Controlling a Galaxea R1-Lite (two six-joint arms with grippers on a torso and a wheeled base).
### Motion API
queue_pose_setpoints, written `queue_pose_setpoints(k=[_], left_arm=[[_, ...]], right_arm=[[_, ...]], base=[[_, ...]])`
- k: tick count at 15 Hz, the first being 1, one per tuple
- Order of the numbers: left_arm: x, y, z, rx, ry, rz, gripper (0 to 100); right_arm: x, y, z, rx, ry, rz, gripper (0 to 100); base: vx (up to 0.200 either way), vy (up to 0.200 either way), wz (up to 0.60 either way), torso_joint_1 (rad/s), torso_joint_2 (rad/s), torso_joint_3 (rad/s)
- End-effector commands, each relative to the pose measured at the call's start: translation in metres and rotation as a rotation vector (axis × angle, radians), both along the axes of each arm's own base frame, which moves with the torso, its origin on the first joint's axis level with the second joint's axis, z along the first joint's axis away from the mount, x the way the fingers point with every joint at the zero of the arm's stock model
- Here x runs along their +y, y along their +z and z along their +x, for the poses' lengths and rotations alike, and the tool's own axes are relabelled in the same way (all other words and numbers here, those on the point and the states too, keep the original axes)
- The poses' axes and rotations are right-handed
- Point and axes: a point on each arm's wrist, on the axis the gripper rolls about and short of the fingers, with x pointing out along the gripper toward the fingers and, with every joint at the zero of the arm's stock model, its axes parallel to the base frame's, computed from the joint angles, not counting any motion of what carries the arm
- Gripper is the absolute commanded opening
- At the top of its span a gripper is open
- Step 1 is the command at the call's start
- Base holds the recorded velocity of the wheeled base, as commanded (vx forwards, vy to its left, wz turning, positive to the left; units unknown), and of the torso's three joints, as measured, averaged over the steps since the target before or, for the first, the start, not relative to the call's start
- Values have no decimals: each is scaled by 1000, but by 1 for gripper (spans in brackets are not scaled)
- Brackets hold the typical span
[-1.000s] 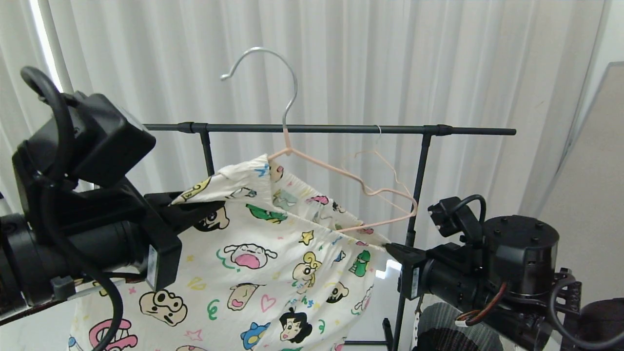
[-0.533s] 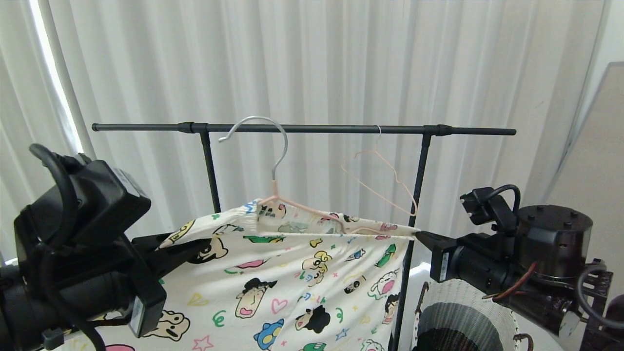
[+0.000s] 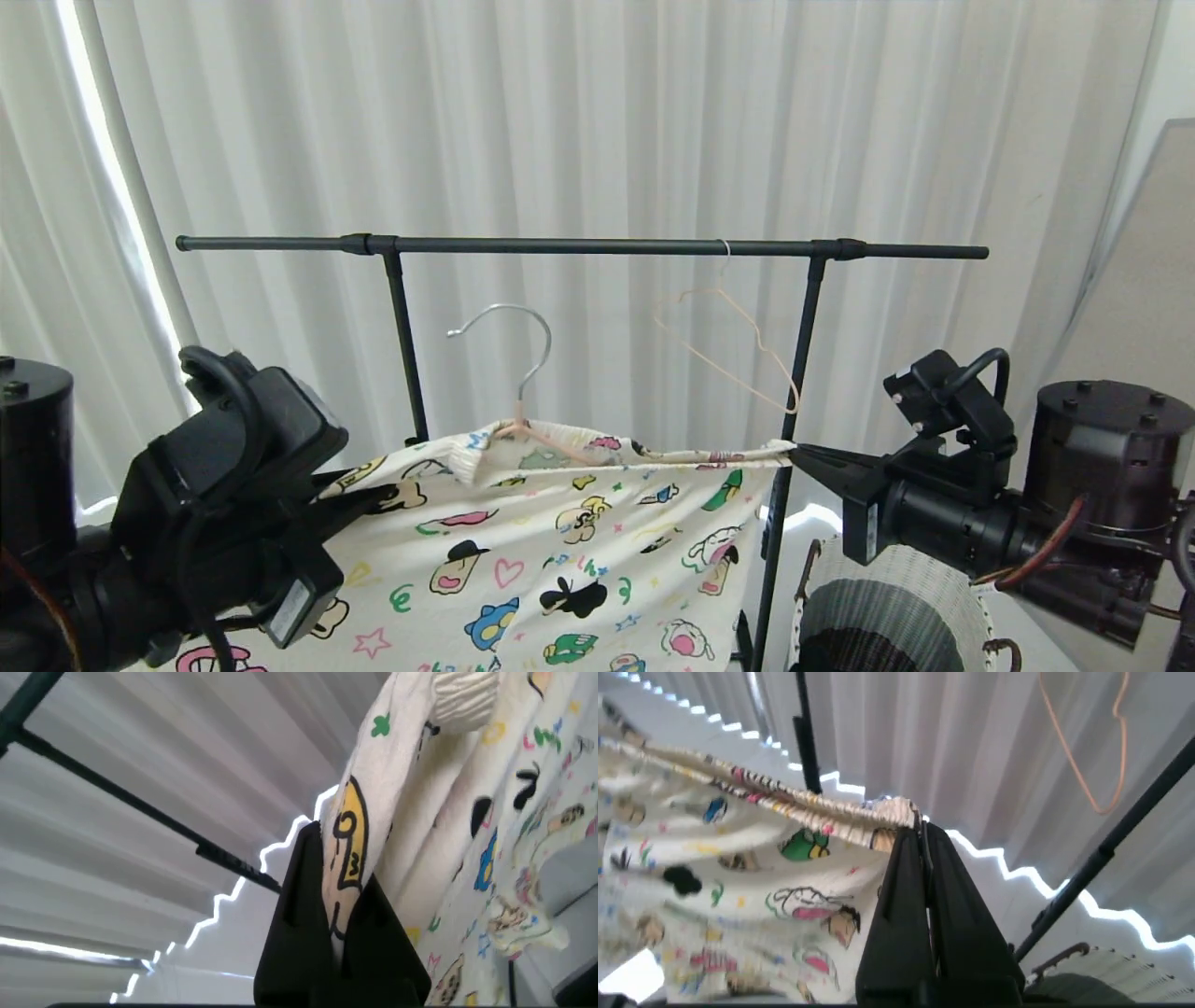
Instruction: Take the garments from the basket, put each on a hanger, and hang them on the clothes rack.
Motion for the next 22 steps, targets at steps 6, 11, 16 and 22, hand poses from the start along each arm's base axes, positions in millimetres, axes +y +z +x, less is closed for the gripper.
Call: queue_pose_setpoints(k=[6,11,16,22], left_arm=[[-14,0,7,13,31,-98,0],[-26,-2,-9,1,-75,-143,0],[-38,-17,-29,-13,-205,-159,0],[-40,-11,-33,-46,-239,-176,0]], right_arm=[[-1,22,-26,-84,140,-18,100],[-1,29,-29,-163,270,-115,100],[15,58,-19,-138,477,-196,100],[41,60,-25,-39,635,-281,100]], base=[[0,0,0,0,0,0],[0,0,0,0,0,0],[0,0,0,0,0,0],[0,0,0,0,0,0]])
